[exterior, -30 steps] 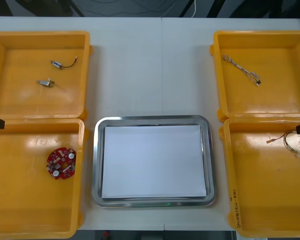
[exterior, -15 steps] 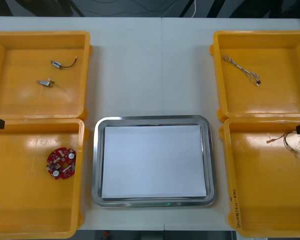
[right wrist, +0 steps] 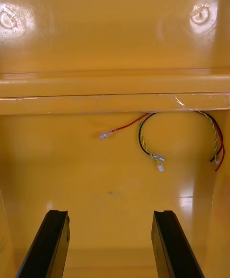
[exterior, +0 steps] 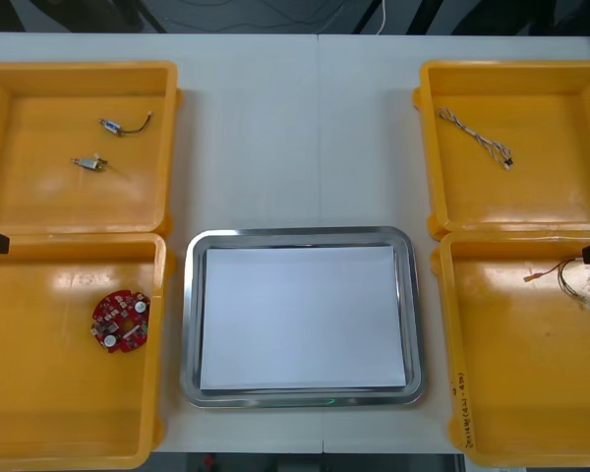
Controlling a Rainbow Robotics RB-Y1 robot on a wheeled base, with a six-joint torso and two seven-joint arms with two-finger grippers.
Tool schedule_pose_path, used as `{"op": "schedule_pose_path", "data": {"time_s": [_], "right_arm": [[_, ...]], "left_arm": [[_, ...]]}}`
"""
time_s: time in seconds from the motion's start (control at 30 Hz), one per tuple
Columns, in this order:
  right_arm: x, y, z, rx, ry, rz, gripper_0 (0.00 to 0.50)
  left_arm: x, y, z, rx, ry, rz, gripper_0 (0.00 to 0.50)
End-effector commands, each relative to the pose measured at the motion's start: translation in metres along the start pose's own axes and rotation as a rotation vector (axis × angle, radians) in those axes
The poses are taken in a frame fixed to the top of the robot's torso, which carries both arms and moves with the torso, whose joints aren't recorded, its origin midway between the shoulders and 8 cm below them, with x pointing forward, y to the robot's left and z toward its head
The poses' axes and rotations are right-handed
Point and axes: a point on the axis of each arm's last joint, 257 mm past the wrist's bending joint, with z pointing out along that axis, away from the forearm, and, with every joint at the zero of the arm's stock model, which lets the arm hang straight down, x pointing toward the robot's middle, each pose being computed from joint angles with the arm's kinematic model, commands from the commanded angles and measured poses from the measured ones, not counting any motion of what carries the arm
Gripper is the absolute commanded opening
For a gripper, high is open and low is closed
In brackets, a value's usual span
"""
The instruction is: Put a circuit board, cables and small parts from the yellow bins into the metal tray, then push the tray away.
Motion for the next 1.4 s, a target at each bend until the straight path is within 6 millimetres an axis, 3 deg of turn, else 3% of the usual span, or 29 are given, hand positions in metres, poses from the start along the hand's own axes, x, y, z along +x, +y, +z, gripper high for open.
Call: {"op": "schedule_pose_path", "data": {"time_s": [0.03, 1.4], "right_arm": [[0.0013, -0.0035, -0.0055, 0.03, -0.003, -0.046, 0.5], [0.0013, -0.0035, -0.0055, 0.03, -0.003, -0.046, 0.5]], "left_arm": [[0.0004, 0.0049, -0.0055, -0.012, -0.019, 0.11, 0.5], [0.0004, 0.0049, -0.0055, -0.012, -0.019, 0.11, 0.5]]}}
